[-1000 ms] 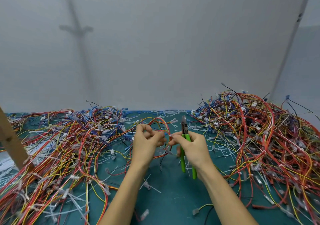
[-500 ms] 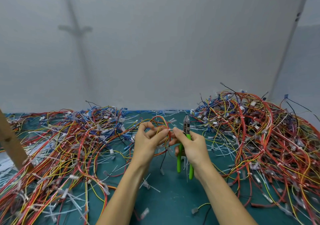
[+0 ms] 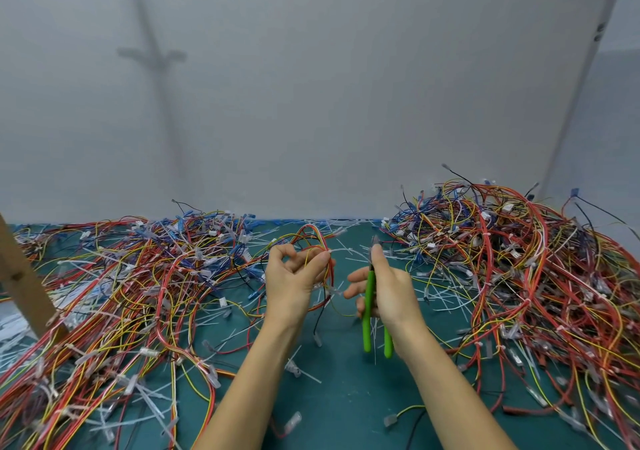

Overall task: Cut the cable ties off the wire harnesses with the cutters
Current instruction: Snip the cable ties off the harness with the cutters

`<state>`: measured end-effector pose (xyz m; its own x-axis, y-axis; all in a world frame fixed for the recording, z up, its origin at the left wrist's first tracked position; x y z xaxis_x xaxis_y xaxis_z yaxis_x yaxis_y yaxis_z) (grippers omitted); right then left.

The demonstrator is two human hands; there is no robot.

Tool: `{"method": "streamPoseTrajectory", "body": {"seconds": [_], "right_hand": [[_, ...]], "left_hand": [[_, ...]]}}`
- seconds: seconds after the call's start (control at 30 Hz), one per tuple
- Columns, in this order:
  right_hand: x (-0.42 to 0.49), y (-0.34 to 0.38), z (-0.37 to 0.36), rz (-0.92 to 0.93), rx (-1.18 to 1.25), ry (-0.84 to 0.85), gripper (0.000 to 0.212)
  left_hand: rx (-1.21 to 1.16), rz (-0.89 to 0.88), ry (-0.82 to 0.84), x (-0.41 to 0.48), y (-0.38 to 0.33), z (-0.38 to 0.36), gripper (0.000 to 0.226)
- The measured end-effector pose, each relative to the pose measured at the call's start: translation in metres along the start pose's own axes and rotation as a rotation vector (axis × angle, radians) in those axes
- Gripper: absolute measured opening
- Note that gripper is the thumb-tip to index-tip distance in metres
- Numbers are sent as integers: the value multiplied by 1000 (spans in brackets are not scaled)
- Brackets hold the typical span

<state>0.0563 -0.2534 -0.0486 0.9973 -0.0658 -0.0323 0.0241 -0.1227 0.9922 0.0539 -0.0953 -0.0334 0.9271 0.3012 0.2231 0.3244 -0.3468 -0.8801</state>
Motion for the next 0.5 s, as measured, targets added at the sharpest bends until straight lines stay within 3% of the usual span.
{"method": "streamPoseTrajectory", "body": {"seconds": [0.2,0.5], "right_hand": [[2,2,1,195,-521,-11,64],[5,-2,4,175,-522,2,62]], "left_hand": [[-21,-32,-113,1,-2,8,42],[-94,-43,-209,1,-6,15,40]]}}
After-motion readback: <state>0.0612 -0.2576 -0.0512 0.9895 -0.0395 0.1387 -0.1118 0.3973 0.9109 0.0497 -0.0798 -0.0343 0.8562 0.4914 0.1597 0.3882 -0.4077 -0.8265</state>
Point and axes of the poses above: each hand's wrist, its own x-axis towards the middle knuckle, its own z-axis out of the back of the hand, y = z × x, the point moved 7 cm from there along x, towards the middle knuckle, and after that the axes turned 2 degrees about x, right-handed, at the moved point
